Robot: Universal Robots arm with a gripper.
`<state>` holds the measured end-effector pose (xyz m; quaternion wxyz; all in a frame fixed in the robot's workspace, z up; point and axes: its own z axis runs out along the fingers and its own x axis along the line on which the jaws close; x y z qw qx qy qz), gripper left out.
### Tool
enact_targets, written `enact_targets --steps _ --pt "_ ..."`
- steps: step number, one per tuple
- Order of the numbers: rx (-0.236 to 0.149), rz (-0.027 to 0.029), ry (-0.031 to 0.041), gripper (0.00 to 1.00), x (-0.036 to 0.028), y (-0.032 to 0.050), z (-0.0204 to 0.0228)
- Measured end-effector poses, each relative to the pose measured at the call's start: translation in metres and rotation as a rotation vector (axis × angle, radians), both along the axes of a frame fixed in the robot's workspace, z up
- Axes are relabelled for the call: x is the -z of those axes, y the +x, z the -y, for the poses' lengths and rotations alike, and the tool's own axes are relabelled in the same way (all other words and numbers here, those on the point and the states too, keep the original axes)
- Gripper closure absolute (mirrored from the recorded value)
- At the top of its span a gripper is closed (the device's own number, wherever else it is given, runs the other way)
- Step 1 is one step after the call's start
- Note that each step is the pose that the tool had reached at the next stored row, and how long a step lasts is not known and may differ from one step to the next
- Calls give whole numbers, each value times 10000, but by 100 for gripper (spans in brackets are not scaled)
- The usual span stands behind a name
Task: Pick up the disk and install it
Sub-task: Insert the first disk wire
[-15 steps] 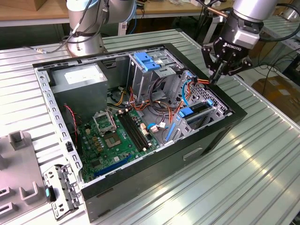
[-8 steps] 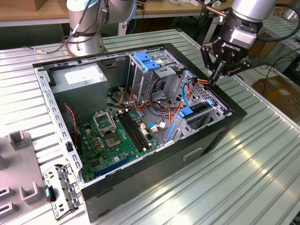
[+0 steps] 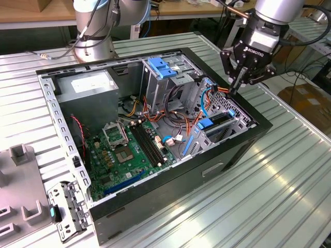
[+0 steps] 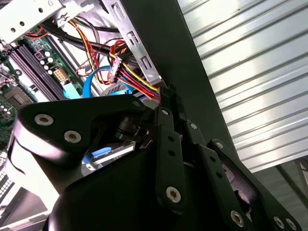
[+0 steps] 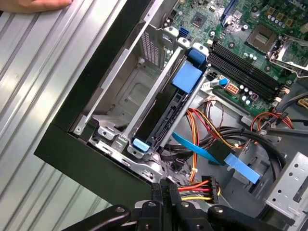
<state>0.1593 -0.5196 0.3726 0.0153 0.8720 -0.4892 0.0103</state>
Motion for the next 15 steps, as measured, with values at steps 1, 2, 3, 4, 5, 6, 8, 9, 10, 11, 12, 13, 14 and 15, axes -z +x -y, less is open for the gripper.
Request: enact_targets --steps 1,2,3,4,5,6,8,9,10,11,12,13,14,15 --pt "0 0 0 83 0 -6 0" --pt "0 0 -1 83 -1 -16 0" --pt "0 0 -1 83 -1 -24 0" --pt "0 0 0 83 0 -31 0" --pt "0 0 -1 83 -1 -40 0" --pt "-1 0 -1 83 -1 -50 0" --pt "26 0 -1 83 0 -63 1" --pt "92 0 -1 83 0 -63 1" --pt "170 0 -1 83 0 -64 0" --pt "305 0 -1 83 0 -64 0" --pt "474 0 -1 83 0 -64 0" --pt "603 0 -2 83 -1 -65 0" --pt "857 0 -2 83 0 -64 0" --pt "1120 0 -2 83 1 -64 0"
